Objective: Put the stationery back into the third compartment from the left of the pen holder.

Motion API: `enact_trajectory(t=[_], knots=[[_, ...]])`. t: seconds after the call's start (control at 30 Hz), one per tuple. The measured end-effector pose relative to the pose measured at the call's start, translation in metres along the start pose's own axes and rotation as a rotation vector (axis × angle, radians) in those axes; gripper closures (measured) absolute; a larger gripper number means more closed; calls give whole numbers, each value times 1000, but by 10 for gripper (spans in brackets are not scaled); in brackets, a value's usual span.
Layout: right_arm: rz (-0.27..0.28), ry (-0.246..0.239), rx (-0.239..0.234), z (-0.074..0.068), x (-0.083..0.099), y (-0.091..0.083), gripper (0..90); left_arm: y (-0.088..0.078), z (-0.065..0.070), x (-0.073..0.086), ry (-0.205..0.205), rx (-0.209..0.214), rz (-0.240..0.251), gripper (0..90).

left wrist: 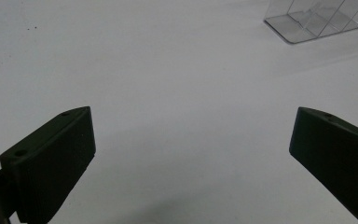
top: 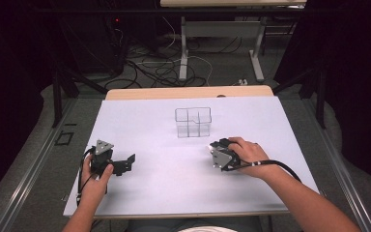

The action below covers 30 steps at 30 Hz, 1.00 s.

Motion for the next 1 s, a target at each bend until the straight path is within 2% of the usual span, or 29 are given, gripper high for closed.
enact_trajectory(t=[0.13, 0.23, 0.33, 0.43, 0.47, 0.5, 0.7, 1.0], knots=[[20, 74, 26, 6, -4, -1, 664, 0, 0, 0, 0, 1, 0, 1], [34, 102, 27, 13, -6, -2, 664, 0, 0, 0, 1, 0, 1, 1], [50, 162, 14, 19, -6, -4, 664, 0, 0, 0, 0, 0, 1, 1], [63, 237, 28, 25, -5, -6, 664, 0, 0, 0, 1, 0, 1, 1], [84, 290, 44, 26, -7, -6, 664, 0, 0, 0, 1, 0, 1, 1], [81, 295, 43, 28, -6, -7, 663, 0, 0, 0, 2, 0, 1, 1], [123, 436, 66, 39, -7, -11, 664, 0, 0, 0, 0, 5, -10, 1], [222, 679, 93, 57, -9, -15, 664, 0, 0, 1, -6, 7, -10, 1]])
Point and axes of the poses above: each handheld gripper's, and its own axes: y roughly forward along the jaws, x roughly out of its underside, z roughly to its right, the point moved 5 cm from there along y, roughly forward along the jaws, and after that the axes turned 4 degrees about z, right-handed, at the moved point
